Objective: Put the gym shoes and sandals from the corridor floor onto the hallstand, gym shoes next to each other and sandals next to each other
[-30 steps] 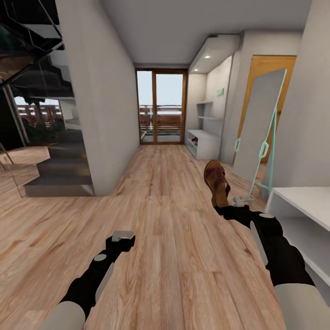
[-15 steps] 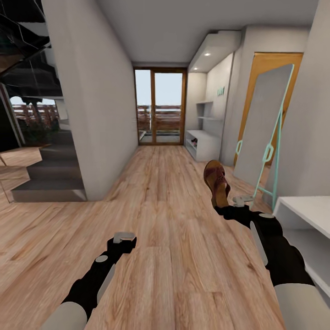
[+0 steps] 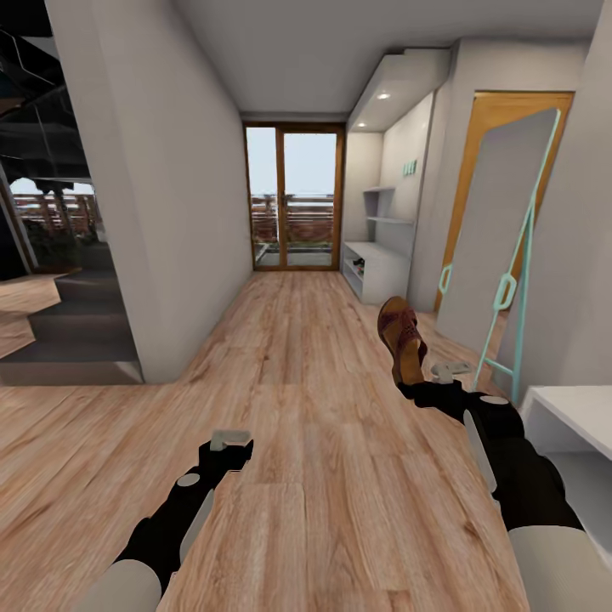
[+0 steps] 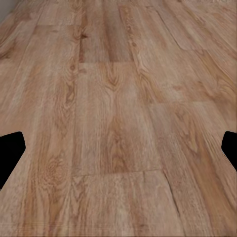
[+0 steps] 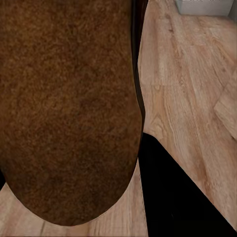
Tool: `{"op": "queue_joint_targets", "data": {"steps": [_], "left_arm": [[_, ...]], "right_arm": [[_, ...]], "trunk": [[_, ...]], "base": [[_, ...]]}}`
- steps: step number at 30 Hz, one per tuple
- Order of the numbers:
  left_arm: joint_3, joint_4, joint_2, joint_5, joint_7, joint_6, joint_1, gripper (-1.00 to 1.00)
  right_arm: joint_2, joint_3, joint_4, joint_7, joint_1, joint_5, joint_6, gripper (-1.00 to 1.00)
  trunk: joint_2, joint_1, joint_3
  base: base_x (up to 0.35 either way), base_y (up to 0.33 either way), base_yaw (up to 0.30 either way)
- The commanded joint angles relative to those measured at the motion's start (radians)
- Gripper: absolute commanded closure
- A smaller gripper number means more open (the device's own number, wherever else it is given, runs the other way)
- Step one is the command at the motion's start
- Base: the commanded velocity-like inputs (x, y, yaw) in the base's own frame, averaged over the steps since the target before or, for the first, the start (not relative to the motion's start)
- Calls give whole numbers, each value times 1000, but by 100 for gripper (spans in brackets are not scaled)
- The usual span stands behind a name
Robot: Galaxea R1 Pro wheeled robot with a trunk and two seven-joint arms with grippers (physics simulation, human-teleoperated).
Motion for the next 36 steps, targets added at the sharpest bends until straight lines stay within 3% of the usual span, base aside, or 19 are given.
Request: {"op": "queue_joint_targets", "data": {"steps": [1, 36], "left_arm": [[0, -2, 0, 2, -2, 6, 0, -100], [1, -2, 0, 2, -2, 6, -1, -100]], "right_arm": [[0, -1, -1, 4, 0, 2, 6, 100], [0, -1, 0, 4, 0, 2, 6, 100]], "trunk": [[0, 0, -1], [0, 0, -1]], "base": [[342, -151, 56], [322, -152, 265]]}}
